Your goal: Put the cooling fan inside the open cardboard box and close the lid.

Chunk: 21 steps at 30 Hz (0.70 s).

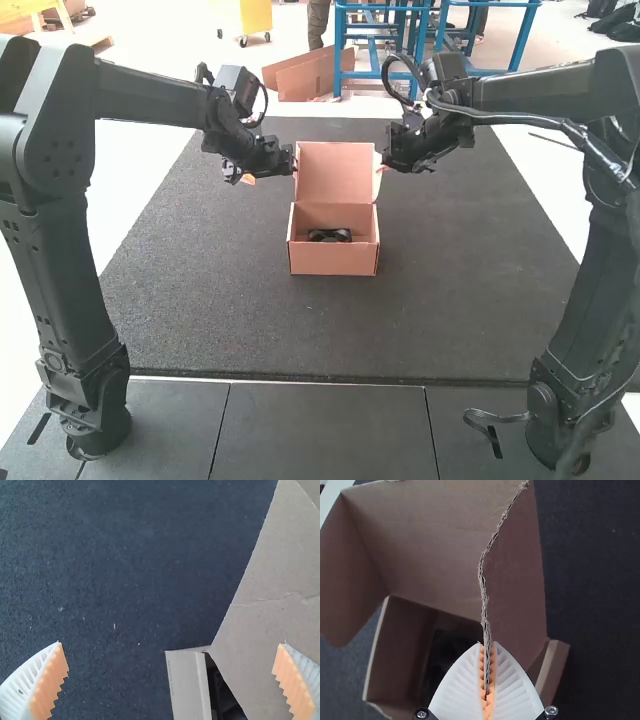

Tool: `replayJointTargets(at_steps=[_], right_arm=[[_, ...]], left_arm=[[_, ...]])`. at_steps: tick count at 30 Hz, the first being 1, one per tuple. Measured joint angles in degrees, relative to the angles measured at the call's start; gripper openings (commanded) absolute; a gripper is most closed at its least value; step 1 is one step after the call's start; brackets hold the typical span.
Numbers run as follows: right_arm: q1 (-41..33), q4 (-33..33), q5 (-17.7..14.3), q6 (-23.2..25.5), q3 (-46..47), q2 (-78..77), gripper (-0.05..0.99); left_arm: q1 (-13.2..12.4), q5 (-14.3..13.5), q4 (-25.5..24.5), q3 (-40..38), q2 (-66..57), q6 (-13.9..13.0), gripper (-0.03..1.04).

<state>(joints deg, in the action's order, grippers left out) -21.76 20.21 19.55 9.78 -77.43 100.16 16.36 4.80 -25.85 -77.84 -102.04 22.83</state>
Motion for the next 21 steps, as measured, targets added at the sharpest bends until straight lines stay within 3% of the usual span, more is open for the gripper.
replayJointTargets(at_steps=[15, 21], right_arm=[[-2.0, 0.0, 0.0, -0.4, 4.1, -2.7, 0.02], [-2.0, 0.0, 0.0, -0.4, 5.5, -3.6, 0.02]], left_arm=[[1.1, 0.0, -3.3, 0.2, 4.3, 0.0, 0.97], [1.2, 0.1, -3.1, 3.8, 6.7, 0.2, 0.97]])
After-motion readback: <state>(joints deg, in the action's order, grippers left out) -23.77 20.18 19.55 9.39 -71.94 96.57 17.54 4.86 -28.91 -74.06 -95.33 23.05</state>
